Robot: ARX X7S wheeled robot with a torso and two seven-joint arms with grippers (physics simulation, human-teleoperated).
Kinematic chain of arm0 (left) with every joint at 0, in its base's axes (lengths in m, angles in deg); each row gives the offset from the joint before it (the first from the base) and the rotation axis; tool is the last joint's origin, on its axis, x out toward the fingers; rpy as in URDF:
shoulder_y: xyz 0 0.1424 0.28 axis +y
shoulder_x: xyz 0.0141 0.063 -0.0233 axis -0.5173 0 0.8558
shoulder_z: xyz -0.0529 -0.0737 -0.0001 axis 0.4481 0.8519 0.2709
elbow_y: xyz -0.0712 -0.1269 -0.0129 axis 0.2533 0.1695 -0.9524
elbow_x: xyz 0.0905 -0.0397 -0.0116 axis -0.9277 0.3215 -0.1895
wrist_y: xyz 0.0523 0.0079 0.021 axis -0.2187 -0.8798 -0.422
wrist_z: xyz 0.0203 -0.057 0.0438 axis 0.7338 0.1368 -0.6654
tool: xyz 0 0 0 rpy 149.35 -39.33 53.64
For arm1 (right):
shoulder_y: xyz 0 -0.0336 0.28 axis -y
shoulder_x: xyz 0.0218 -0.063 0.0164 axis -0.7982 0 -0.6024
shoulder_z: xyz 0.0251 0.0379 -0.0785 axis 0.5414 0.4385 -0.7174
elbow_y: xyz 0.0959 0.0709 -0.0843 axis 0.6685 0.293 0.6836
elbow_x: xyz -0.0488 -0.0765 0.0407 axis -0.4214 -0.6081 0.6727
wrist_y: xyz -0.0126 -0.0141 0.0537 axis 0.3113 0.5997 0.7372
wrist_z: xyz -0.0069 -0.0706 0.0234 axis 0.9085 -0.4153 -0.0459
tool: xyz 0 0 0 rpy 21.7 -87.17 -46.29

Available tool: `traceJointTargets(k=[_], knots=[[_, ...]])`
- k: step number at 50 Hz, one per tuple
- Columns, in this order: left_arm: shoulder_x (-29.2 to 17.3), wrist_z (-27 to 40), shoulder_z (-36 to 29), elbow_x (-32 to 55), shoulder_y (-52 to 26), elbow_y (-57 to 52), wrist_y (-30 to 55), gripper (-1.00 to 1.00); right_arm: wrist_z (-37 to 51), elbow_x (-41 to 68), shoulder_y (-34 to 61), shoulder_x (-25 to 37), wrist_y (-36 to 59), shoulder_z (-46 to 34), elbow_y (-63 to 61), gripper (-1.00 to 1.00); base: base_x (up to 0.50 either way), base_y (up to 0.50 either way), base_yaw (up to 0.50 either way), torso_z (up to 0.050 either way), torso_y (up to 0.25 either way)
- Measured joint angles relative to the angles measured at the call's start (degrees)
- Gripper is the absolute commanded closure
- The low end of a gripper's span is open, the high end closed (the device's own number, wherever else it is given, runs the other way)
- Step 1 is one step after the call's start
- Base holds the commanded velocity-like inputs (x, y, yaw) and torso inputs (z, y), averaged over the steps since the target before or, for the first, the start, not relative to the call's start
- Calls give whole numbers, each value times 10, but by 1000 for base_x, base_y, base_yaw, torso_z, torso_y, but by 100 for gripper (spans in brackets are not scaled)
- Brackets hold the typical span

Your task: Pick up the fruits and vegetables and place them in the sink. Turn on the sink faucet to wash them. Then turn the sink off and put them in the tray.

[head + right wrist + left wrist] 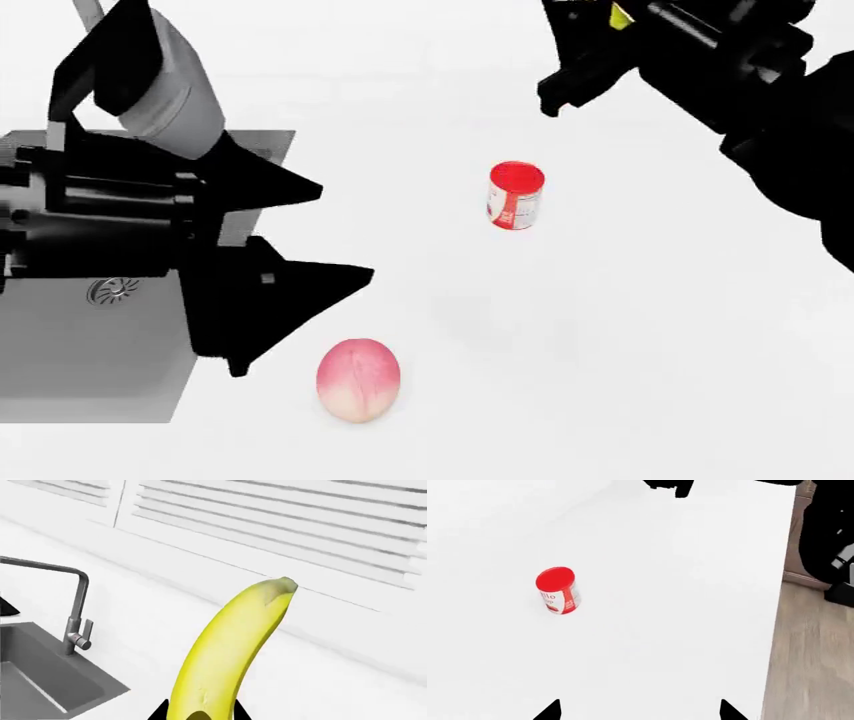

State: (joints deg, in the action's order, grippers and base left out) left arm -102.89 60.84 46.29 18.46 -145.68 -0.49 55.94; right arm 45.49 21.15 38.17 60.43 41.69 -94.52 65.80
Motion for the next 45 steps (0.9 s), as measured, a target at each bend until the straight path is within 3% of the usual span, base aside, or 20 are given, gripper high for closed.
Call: traceJointTargets(k=[9, 21, 45], knots=[[-8, -26, -90, 0, -46, -18, 15, -100, 90, 19, -20, 7, -8, 63, -74, 100, 0, 0, 0, 0, 0], [-39, -37, -191, 8, -109, -41, 13, -100, 119, 24, -52, -1, -32, 85, -101, 100, 0, 0, 0, 0, 0], [-39, -83, -266, -86, -60, -67, -71, -100, 141, 37, -95, -3, -36, 86, -131, 100, 0, 0, 0, 0, 0]])
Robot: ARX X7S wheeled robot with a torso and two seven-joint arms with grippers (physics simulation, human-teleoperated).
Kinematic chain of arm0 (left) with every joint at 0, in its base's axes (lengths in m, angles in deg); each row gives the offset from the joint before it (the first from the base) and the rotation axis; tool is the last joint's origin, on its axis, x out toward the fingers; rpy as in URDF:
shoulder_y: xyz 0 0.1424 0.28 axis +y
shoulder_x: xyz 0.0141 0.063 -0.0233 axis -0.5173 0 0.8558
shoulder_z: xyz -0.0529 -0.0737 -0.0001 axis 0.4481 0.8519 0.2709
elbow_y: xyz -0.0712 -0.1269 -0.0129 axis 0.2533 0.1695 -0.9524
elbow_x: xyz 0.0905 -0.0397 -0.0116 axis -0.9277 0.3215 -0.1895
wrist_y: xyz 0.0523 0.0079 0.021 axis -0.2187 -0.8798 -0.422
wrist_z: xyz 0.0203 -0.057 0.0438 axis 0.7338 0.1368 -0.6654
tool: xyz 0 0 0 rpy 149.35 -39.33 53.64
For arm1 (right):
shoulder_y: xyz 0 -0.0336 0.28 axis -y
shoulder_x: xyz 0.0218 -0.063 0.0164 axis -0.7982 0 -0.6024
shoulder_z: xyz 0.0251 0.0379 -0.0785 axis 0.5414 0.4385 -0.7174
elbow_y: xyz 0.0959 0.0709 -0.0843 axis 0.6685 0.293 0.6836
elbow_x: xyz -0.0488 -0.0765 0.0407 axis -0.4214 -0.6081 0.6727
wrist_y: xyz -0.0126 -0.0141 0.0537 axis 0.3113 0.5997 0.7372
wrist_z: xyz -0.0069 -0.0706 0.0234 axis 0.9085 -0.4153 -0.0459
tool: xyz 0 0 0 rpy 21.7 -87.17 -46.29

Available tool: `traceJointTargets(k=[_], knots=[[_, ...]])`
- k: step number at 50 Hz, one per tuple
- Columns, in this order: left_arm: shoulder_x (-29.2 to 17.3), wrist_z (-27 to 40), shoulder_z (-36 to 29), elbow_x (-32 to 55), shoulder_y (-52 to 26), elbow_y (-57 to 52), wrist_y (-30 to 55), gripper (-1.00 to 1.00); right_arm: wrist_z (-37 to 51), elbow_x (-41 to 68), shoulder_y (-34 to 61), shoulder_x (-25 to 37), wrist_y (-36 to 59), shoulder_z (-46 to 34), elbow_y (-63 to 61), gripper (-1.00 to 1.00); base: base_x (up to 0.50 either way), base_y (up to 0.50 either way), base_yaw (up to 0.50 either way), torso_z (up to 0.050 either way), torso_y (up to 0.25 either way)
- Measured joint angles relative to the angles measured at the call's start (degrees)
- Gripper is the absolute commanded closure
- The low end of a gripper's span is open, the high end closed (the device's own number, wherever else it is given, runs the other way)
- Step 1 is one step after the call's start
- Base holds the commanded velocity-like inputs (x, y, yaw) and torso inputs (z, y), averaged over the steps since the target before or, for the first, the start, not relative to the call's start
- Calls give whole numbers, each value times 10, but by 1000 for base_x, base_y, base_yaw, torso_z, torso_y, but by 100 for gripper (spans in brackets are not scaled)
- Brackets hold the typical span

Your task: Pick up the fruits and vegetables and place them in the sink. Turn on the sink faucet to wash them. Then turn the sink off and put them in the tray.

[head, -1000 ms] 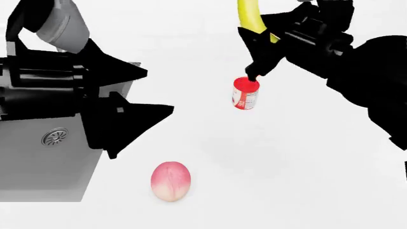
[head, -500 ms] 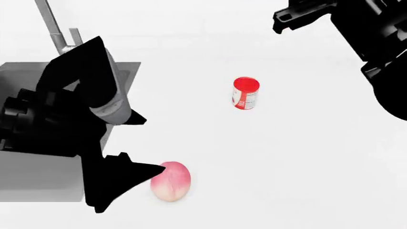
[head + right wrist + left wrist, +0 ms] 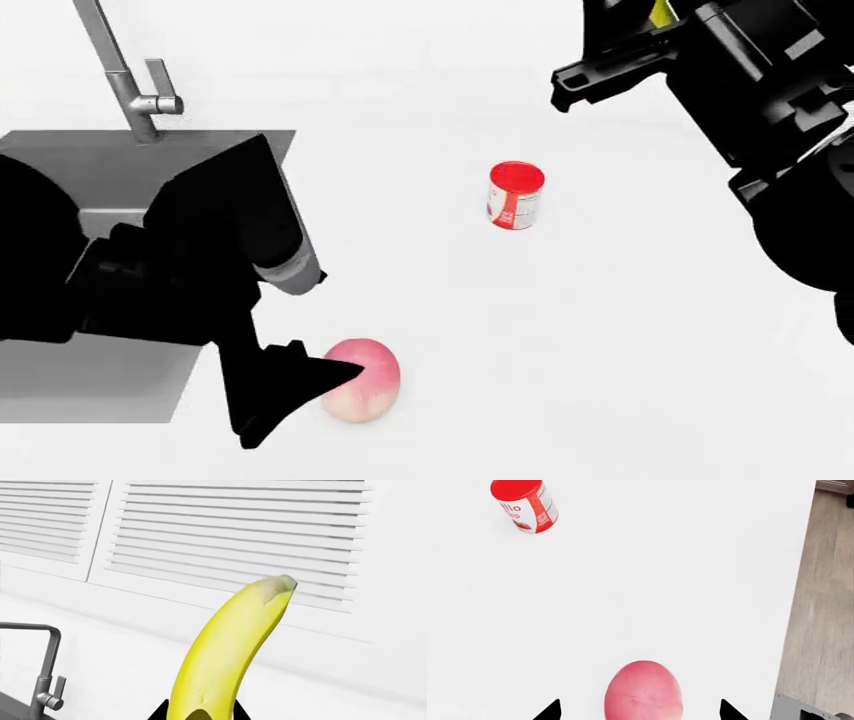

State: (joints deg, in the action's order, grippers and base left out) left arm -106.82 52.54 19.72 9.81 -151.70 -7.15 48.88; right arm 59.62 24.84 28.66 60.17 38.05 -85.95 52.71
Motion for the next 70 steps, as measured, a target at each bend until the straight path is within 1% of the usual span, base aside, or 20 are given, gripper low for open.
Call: traceJointTargets(k=[15, 36, 63, 64, 70], knots=[[14, -7, -18, -28, 38, -6, -37, -100, 9, 8, -13, 3, 4, 2, -8, 100, 0, 0, 0, 0, 0], [11, -26, -52, -87, 79, -14, -66, -100, 16, 17, -23, 4, 6, 3, -16, 100, 0, 0, 0, 0, 0], [22, -49, -90, -158, 132, -12, -120, -100, 21, 28, -40, 13, 5, 5, -30, 100, 0, 0, 0, 0, 0], [22, -51, -92, -161, 135, -13, -123, 100, 21, 29, -40, 13, 6, 5, -31, 100, 0, 0, 0, 0, 0], [18, -59, -98, -182, 144, -16, -140, 100, 25, 33, -44, 17, 7, 8, -37, 100, 0, 0, 0, 0, 3]])
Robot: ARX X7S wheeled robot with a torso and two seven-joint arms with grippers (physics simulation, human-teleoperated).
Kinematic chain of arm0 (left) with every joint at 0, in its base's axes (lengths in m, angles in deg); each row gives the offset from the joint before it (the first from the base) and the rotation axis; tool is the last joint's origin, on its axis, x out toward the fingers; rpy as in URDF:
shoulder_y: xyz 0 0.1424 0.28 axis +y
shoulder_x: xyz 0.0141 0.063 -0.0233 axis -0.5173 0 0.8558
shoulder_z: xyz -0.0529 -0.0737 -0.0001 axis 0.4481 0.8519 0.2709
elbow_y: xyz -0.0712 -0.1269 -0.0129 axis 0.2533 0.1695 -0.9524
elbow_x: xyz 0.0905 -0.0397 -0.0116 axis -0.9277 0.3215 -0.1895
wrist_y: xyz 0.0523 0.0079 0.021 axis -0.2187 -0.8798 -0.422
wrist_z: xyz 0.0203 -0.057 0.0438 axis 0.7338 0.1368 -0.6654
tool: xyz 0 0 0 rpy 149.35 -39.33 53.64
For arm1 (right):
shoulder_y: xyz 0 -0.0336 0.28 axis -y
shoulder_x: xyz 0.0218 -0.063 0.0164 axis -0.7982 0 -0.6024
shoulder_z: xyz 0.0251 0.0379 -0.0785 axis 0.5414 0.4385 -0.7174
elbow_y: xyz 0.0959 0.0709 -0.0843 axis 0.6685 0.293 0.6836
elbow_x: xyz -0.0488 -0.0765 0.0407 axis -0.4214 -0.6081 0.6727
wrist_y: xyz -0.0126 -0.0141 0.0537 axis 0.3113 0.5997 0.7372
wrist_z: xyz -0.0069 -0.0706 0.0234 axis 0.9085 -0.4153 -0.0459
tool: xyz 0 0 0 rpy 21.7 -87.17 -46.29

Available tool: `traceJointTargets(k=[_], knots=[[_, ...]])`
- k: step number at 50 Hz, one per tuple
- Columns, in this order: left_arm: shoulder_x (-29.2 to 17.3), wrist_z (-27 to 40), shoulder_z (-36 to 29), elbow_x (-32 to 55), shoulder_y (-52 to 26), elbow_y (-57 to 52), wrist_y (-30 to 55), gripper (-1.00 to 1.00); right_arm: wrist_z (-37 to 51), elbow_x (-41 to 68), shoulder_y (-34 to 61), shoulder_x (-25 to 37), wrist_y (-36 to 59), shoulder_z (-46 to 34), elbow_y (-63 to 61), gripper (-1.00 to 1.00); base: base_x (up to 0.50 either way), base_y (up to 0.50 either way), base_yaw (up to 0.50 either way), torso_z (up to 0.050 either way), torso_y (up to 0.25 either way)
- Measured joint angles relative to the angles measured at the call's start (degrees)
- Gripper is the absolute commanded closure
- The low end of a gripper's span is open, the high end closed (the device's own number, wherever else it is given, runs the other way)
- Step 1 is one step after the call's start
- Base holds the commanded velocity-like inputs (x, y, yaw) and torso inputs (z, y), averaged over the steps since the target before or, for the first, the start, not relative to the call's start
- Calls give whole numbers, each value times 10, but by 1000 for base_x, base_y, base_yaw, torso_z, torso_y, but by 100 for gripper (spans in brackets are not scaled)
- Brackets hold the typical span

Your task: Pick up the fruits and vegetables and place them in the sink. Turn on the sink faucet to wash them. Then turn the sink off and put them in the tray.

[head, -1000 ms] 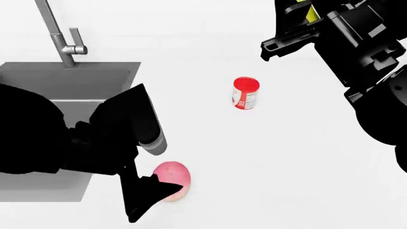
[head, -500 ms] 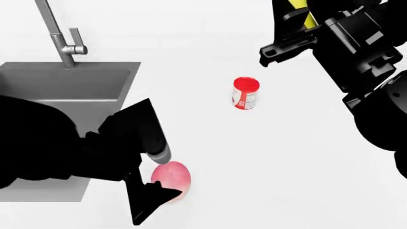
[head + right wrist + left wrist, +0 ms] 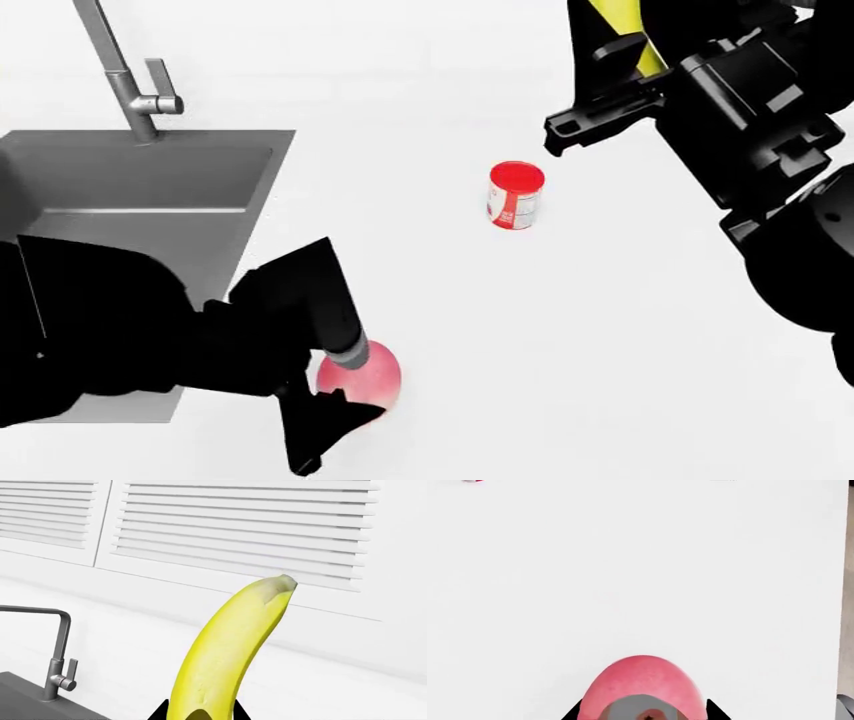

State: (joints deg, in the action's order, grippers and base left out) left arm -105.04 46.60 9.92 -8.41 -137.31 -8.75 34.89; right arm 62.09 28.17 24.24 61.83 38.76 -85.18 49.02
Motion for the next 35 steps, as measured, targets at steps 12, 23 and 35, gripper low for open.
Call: traceJointTargets(k=[12, 23, 35], knots=[[-12, 31, 37, -27, 11, 2, -71, 100, 12, 13, 0, 2, 9, 4, -8, 100, 0, 0, 0, 0, 0], [-2, 199, 161, 16, -11, 47, -148, 100, 71, 38, 3, 8, 49, 23, 4, 100, 0, 136, 0, 0, 21], [-21, 312, 241, 51, 37, 38, -216, 100, 127, 24, -2, 41, 95, 0, -43, 100, 0, 500, 0, 0, 204]])
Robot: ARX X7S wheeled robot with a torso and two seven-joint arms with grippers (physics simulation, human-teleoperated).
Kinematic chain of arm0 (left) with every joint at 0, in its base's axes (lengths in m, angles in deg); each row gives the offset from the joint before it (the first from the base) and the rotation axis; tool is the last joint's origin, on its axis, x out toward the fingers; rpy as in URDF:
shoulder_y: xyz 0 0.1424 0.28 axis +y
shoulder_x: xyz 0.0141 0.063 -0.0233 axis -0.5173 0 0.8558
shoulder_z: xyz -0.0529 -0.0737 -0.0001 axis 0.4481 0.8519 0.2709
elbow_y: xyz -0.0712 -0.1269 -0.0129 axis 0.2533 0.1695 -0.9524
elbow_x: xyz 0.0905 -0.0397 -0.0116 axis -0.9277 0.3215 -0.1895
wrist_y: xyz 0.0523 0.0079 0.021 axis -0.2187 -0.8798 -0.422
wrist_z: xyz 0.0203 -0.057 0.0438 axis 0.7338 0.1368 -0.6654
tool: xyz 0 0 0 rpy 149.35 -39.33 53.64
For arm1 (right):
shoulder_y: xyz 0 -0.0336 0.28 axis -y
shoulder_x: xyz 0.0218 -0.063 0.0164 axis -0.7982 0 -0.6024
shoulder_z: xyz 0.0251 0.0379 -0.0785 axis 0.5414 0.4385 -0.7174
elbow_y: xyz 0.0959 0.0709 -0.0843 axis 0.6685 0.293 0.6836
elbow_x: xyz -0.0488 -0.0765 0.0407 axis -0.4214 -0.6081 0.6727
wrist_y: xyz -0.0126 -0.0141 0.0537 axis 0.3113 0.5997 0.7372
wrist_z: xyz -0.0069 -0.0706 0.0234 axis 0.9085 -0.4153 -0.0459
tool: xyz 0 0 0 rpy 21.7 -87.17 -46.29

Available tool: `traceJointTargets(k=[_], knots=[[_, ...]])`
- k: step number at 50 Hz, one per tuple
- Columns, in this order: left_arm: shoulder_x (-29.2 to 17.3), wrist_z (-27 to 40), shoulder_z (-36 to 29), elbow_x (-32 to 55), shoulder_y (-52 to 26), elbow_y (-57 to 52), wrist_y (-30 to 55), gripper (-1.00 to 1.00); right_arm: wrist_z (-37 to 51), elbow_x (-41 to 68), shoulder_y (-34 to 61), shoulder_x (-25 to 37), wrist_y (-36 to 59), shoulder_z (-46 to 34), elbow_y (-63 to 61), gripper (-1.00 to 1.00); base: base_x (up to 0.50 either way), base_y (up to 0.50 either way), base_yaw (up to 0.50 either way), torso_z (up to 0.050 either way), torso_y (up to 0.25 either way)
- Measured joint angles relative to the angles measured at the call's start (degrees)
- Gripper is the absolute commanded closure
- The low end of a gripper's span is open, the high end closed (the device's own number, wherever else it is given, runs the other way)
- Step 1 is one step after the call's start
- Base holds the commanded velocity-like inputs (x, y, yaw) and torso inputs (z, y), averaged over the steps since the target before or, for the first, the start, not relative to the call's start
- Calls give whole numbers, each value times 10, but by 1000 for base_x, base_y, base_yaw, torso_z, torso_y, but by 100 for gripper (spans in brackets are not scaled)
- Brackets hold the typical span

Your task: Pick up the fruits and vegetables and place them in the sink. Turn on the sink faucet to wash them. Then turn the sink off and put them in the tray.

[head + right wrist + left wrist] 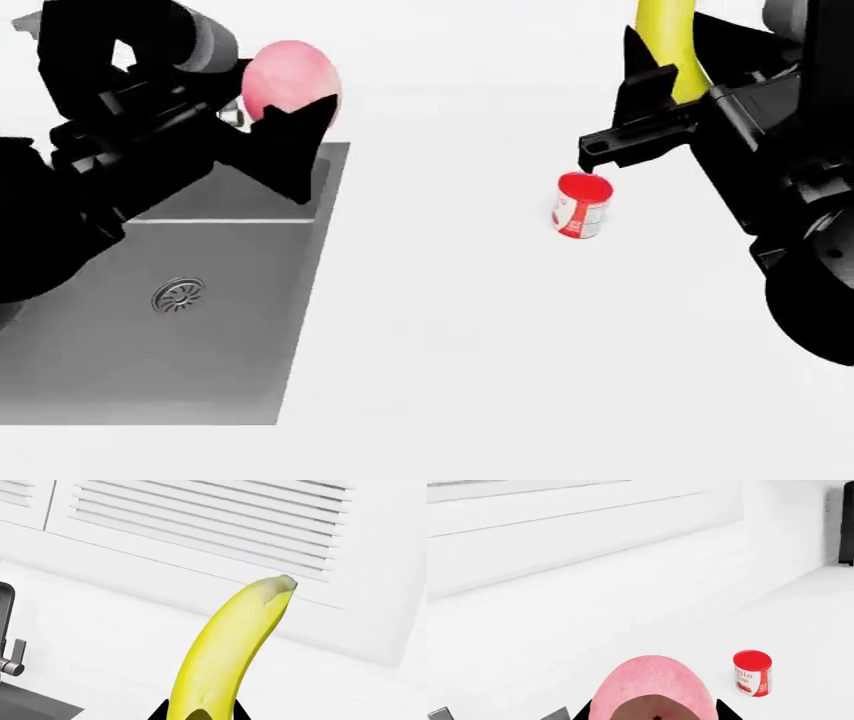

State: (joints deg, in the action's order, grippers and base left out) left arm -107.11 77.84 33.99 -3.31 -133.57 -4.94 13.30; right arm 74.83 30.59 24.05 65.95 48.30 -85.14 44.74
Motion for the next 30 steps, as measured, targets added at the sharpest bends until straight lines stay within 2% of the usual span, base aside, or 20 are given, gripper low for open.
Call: traceJointTargets(k=[14, 30], knots=[[-25, 47, 29, 0, 33, -16, -31, 100, -8, -61, 11, 9, -1, -66, -15, 100, 0, 500, 0, 0, 0], [-39, 49, 22, -22, 65, -25, -42, 100, -30, -103, 13, 8, -17, -119, -12, 100, 0, 500, 0, 0, 243]])
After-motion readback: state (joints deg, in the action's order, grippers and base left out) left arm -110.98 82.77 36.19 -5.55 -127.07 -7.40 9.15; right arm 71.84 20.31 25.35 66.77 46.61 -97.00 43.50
